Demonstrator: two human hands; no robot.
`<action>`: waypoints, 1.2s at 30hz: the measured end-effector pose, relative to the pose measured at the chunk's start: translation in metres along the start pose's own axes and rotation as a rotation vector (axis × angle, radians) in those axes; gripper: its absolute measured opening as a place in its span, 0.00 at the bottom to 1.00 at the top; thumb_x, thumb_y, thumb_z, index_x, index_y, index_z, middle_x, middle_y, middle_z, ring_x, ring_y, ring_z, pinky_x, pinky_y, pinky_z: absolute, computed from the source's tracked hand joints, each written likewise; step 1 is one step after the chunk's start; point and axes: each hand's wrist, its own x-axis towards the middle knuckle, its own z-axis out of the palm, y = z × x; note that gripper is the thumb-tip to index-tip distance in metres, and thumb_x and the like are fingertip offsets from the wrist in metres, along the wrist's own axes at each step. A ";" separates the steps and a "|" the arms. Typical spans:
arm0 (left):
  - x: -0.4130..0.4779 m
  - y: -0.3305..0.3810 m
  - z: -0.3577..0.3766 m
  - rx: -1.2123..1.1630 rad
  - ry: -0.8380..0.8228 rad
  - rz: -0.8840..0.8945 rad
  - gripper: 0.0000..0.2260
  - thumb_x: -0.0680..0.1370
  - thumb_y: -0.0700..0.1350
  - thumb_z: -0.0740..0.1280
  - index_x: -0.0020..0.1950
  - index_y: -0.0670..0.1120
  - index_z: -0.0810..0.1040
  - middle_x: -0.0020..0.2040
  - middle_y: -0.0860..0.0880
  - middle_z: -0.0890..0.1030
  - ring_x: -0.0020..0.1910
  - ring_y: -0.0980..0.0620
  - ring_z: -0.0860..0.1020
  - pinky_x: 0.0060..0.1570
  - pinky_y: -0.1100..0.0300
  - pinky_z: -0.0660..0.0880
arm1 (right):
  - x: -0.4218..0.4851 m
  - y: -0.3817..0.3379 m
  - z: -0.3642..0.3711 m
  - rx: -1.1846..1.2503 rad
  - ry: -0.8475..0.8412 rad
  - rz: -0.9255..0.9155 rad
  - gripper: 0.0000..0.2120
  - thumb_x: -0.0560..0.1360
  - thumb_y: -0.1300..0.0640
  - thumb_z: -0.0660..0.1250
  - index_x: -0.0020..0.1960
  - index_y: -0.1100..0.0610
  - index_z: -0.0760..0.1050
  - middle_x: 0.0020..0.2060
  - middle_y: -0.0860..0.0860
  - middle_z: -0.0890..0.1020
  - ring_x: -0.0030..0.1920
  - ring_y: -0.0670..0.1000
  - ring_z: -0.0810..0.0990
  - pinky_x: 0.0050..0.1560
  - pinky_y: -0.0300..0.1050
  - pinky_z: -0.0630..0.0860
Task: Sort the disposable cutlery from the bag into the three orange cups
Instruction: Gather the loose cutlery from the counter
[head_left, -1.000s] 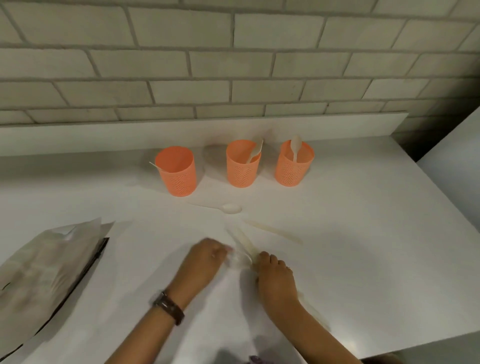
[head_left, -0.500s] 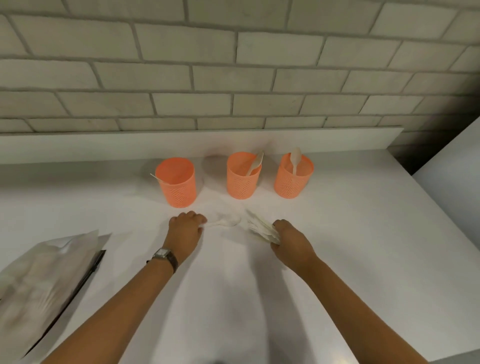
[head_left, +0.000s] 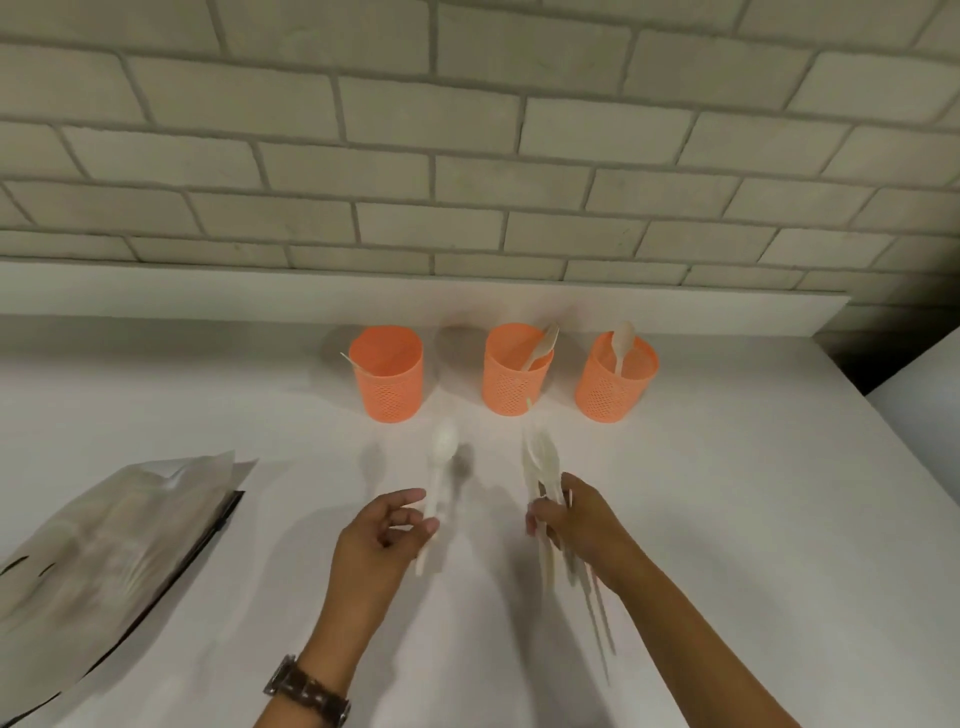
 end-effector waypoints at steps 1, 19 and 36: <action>-0.006 0.009 0.005 -0.053 -0.004 0.024 0.10 0.71 0.38 0.72 0.48 0.51 0.81 0.37 0.52 0.80 0.33 0.58 0.76 0.35 0.70 0.73 | -0.008 -0.010 0.000 0.226 -0.029 -0.016 0.02 0.74 0.62 0.62 0.44 0.57 0.73 0.31 0.52 0.79 0.28 0.48 0.70 0.34 0.39 0.68; -0.025 0.060 0.047 -0.315 0.041 0.133 0.12 0.80 0.46 0.56 0.54 0.55 0.79 0.57 0.55 0.79 0.59 0.59 0.74 0.58 0.67 0.68 | -0.035 -0.085 -0.004 1.041 0.079 -0.193 0.07 0.78 0.56 0.62 0.42 0.55 0.74 0.29 0.51 0.80 0.29 0.45 0.77 0.33 0.40 0.73; -0.018 0.076 0.072 -1.369 -0.182 -0.601 0.05 0.73 0.44 0.60 0.44 0.47 0.75 0.51 0.49 0.77 0.55 0.49 0.78 0.53 0.54 0.75 | -0.064 -0.095 0.041 0.753 0.133 -0.317 0.08 0.71 0.65 0.71 0.35 0.55 0.78 0.26 0.56 0.79 0.30 0.54 0.79 0.39 0.47 0.78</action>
